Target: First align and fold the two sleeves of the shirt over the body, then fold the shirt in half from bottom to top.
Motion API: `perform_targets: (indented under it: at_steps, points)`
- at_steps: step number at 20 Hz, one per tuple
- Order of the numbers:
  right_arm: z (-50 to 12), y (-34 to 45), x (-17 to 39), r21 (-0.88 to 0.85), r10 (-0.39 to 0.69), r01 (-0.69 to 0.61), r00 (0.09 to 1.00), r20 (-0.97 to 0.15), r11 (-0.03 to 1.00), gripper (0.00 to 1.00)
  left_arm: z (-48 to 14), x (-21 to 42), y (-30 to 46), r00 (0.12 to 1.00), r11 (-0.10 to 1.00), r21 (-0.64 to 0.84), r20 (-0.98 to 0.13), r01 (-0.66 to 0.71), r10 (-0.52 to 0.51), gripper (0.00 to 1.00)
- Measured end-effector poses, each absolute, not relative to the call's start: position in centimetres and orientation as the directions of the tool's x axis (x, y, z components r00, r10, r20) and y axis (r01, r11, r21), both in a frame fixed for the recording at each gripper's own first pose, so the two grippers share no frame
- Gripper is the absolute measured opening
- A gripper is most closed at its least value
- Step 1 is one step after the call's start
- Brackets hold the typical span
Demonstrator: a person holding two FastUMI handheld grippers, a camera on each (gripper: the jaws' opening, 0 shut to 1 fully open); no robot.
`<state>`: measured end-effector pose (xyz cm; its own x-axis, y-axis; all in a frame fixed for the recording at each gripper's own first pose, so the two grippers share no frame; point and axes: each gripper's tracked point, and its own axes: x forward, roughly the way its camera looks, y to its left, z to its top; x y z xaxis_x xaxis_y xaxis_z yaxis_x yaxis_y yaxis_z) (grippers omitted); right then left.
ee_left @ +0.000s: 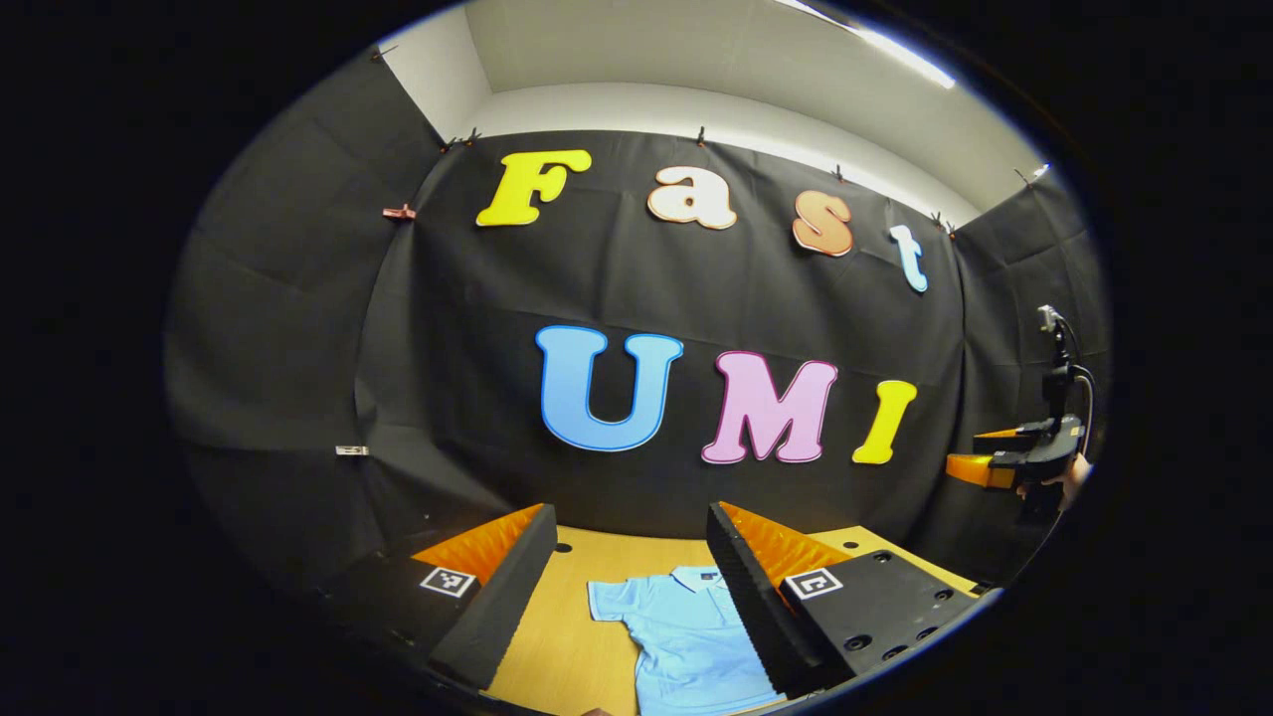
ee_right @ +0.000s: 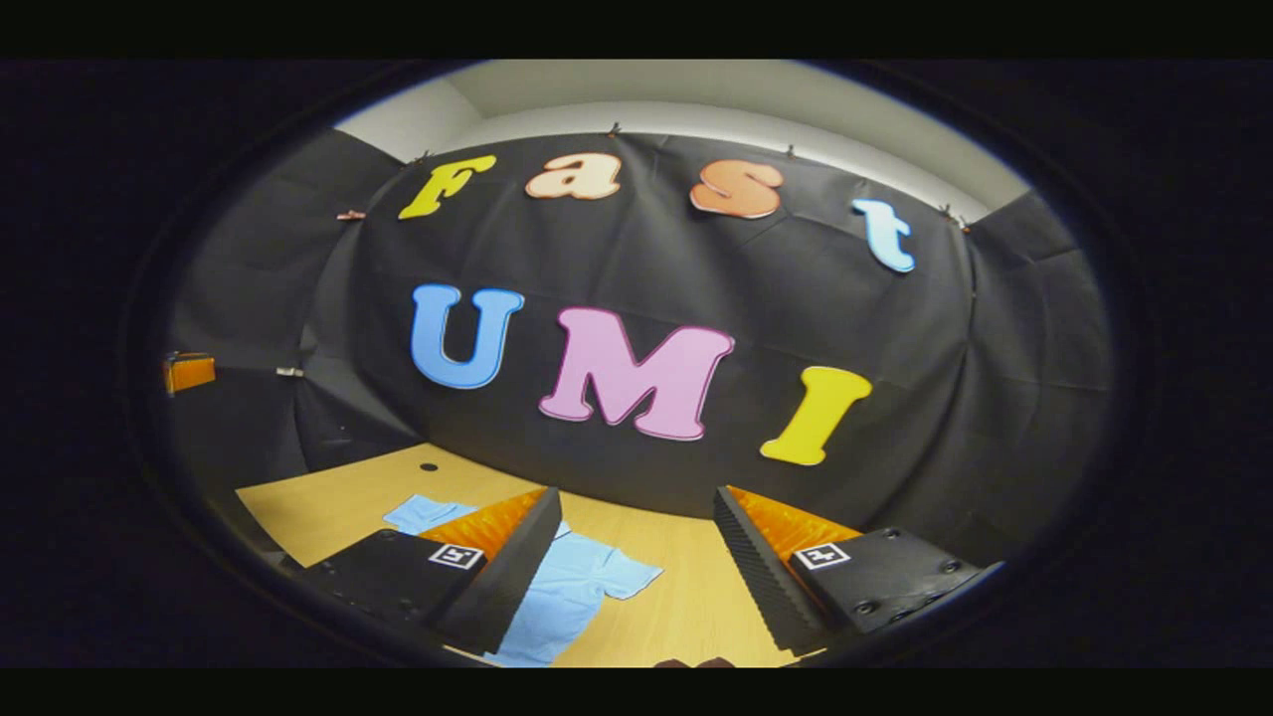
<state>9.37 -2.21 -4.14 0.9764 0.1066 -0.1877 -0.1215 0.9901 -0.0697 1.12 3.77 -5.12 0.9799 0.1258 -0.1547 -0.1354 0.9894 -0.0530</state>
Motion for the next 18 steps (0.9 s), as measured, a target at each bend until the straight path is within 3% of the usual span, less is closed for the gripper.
perform_targets:
  at_steps: [6,12,18]
  points:
    - [-14.5,-2.9,18.7,-0.052,0.186,-0.220,0.910,-0.370,0.974,0.97,-6.6,2.2,4.8,0.953,0.973,-0.018,-0.206,-0.232,0.223,0.97]
    - [-31.1,-4.8,26.1,0.051,0.233,-0.258,0.749,-0.620,0.965,0.97,-9.4,6.4,3.9,0.891,0.934,0.018,-0.294,-0.356,0.345,0.97]
    - [-45.3,-5.9,29.5,0.095,0.237,-0.259,0.596,-0.767,0.961,0.98,-13.0,10.1,0.7,0.827,0.890,-0.031,-0.386,-0.455,0.410,0.98]
